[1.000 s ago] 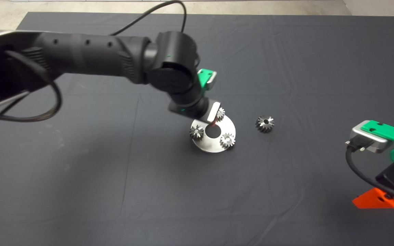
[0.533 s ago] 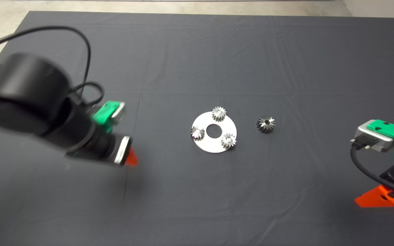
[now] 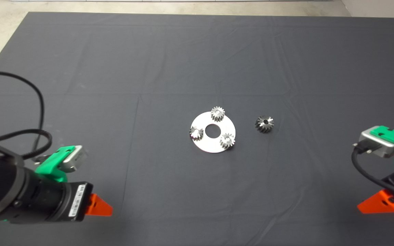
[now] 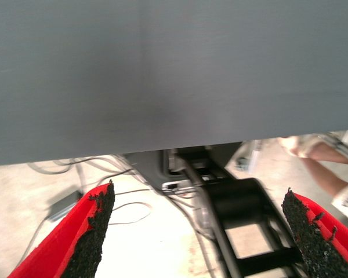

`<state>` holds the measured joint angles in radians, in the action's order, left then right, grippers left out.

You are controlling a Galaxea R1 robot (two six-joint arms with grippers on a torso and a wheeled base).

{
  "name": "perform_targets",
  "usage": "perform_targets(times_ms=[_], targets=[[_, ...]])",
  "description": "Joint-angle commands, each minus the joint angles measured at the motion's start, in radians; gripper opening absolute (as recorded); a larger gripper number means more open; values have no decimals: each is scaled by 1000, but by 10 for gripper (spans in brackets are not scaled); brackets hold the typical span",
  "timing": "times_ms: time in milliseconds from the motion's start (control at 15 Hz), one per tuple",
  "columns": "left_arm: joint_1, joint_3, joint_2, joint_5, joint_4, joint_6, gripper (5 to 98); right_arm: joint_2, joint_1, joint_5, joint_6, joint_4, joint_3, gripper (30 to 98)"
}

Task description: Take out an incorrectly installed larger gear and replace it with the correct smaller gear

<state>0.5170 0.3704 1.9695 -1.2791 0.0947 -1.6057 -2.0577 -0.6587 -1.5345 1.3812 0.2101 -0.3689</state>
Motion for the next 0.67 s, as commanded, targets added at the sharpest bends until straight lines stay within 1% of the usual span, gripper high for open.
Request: perform_targets(times_ms=[0, 67, 600], targets=[[15, -16, 72, -3, -24, -6, 735, -120, 51, -102, 72, 22, 9, 783], [15, -16, 72, -2, -24, -5, 735, -131, 50, -104, 72, 22, 9, 783], [17, -16, 59, -3, -24, -5, 735, -112, 50, -104, 72, 23, 12, 783]])
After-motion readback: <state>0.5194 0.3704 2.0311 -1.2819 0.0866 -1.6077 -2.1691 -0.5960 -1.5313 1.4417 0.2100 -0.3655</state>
